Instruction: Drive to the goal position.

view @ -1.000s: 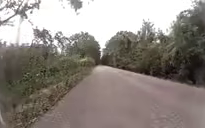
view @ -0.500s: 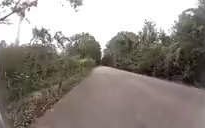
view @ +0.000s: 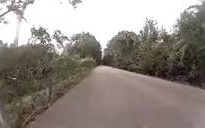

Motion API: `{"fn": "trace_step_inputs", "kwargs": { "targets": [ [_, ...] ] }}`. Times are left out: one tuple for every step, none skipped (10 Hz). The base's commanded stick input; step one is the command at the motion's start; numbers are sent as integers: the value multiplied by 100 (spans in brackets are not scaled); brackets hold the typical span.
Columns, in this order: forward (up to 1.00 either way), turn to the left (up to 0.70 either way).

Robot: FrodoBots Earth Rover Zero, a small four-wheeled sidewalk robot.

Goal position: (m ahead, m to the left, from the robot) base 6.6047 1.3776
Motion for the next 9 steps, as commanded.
{"fn": "trace_step_inputs", "kwargs": {
  "targets": [
    [70,0],
    [70,0],
    [70,0],
    [70,0],
    [70,0],
    [70,0],
    [70,0],
    [70,0],
    [70,0]
  ]
}}
